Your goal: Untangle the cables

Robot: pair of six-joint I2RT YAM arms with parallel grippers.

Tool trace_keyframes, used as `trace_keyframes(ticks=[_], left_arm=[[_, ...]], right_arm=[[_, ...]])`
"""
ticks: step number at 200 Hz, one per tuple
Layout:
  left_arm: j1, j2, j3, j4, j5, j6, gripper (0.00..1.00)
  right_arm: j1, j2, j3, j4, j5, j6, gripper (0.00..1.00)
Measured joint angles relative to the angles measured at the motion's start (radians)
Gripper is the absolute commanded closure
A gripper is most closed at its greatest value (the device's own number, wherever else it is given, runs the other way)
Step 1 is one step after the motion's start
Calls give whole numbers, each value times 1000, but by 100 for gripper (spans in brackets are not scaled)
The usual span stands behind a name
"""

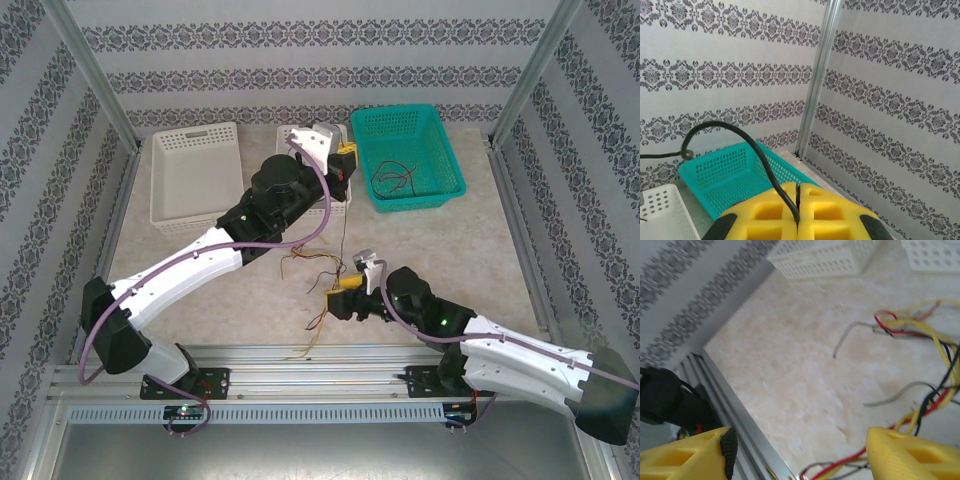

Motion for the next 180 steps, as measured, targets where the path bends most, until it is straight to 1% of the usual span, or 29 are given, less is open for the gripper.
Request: trace_keyframes(ticks=[21, 43, 90, 109, 148, 180], left_arm=[[1, 17, 13, -5, 0, 3, 100], [5, 23, 29, -7, 0, 10, 100], [6, 23, 35, -7, -1, 14, 100], [6, 23, 35, -7, -5, 14, 100], [6, 16, 32, -7, -20, 14, 100], [6, 6, 20, -7, -26, 18, 100]], right_arm=[[0, 49, 8, -81, 28, 12, 33], [0, 138, 8, -114, 28, 44, 35], [0, 317, 15, -70, 29, 126, 41], [0, 375, 29, -38, 29, 153, 42], [19, 381, 31, 85, 44, 185, 42], [20, 290, -17, 153, 75, 202, 41]])
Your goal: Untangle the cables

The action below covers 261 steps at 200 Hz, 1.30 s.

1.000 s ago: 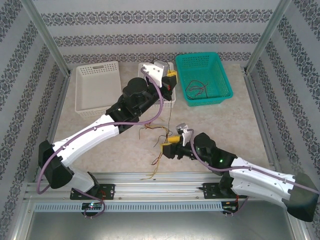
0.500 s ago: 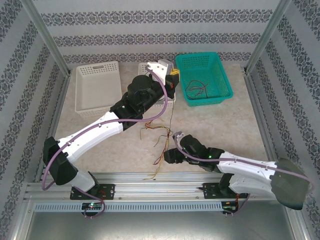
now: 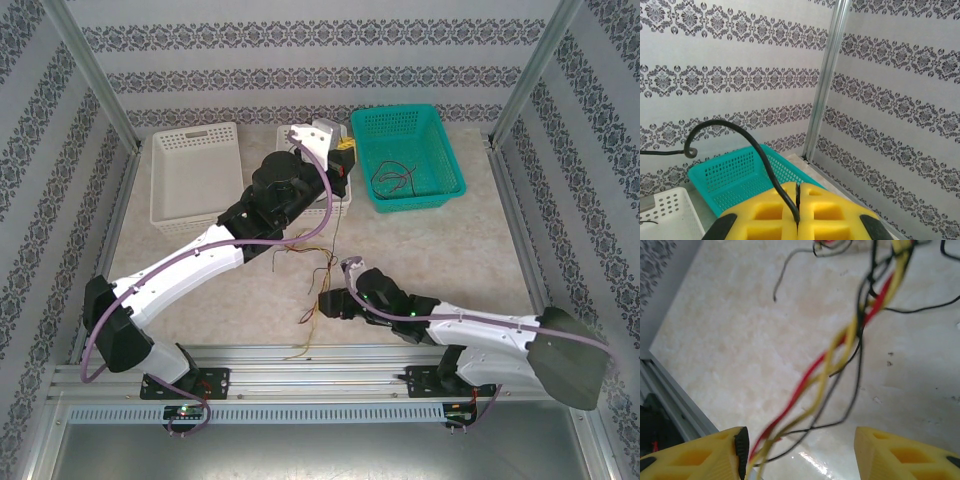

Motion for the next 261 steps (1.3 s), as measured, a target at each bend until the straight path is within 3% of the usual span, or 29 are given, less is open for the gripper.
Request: trace_keyframes(ticks=[48, 189, 208, 231, 254, 261], left_arm=[[13, 0, 0, 0, 0, 0, 100], [13, -8, -36, 0, -1, 0, 100], [14, -19, -49, 1, -2, 0, 100], [18, -45, -78, 1, -3, 0, 100], [24, -85, -116, -1, -10, 5, 100], [27, -98, -122, -6, -12, 11, 100]], right_arm=[[0, -87, -24, -7, 17, 31, 40], [53, 198, 65, 121, 10, 68, 45], [53, 237, 83, 114, 21, 80, 57], [53, 270, 94, 107, 41, 95, 81], [52, 259, 94, 85, 74, 108, 100], [51, 242, 92, 68, 82, 107, 100]])
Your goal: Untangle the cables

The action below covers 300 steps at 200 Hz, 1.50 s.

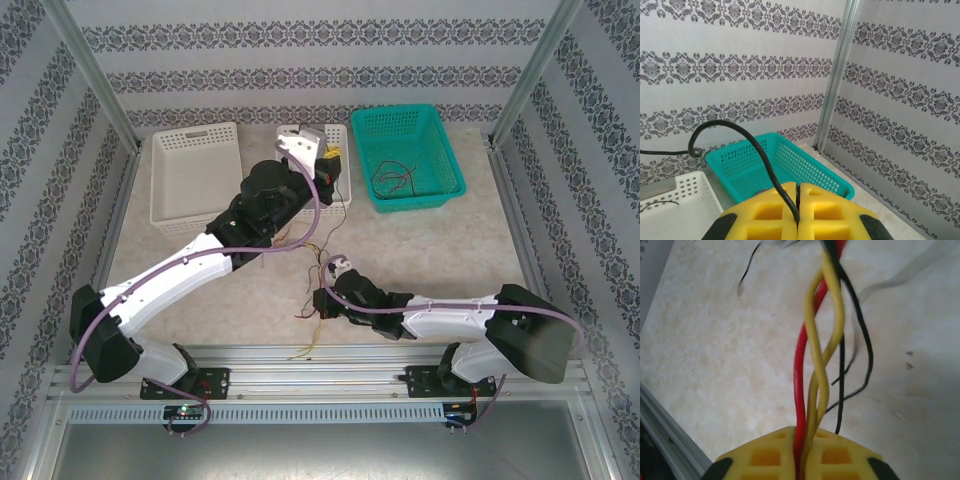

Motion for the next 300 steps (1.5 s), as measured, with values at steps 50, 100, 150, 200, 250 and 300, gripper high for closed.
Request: trace_keyframes(ticks=[50, 100, 150, 200, 250, 300], left_arm=[[132, -150, -40, -117, -8, 75, 100], [278, -291, -121, -242, -31, 106, 100], [306, -304, -138, -333, -40, 104, 100], [387, -379, -131, -383, -124, 102, 100], [394, -444, -116, -402, -196, 128, 100], [413, -488, -106, -404, -296, 190, 100]], right_arm=[[-122, -308, -85, -172, 21, -35, 100], [-394, -602, -157, -359, -56, -95, 100], [-689, -720, -156, -475, -251, -155, 100], [-953, -660, -164, -567, -402, -187, 100], [-1028, -629, -154, -598, -422, -205, 100], [-1143, -602, -146, -627, -389, -214, 100]])
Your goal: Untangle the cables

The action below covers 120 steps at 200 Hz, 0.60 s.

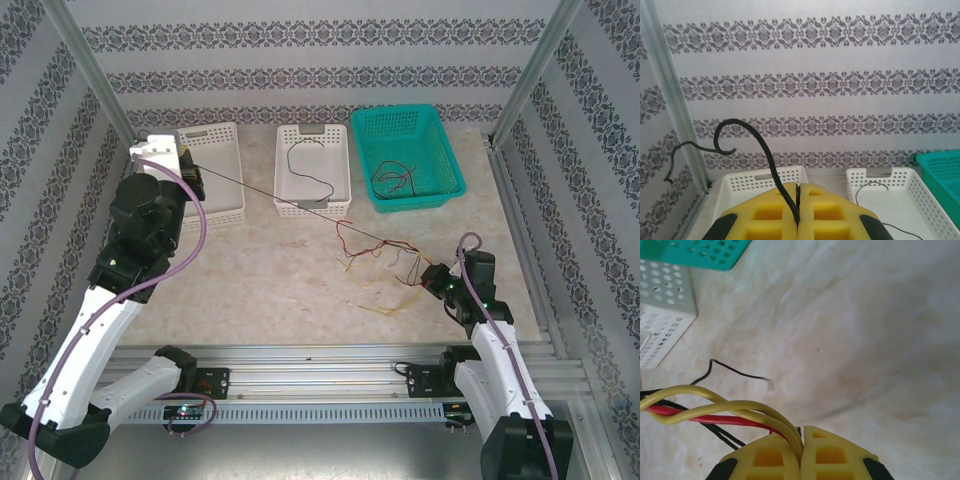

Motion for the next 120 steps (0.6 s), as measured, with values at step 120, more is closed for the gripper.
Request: trace_keyframes(ticks=[120], left_arm=[[5, -13, 82, 4, -164, 95, 100]], right_arm=[[-90, 55, 24, -44, 73, 0, 100]])
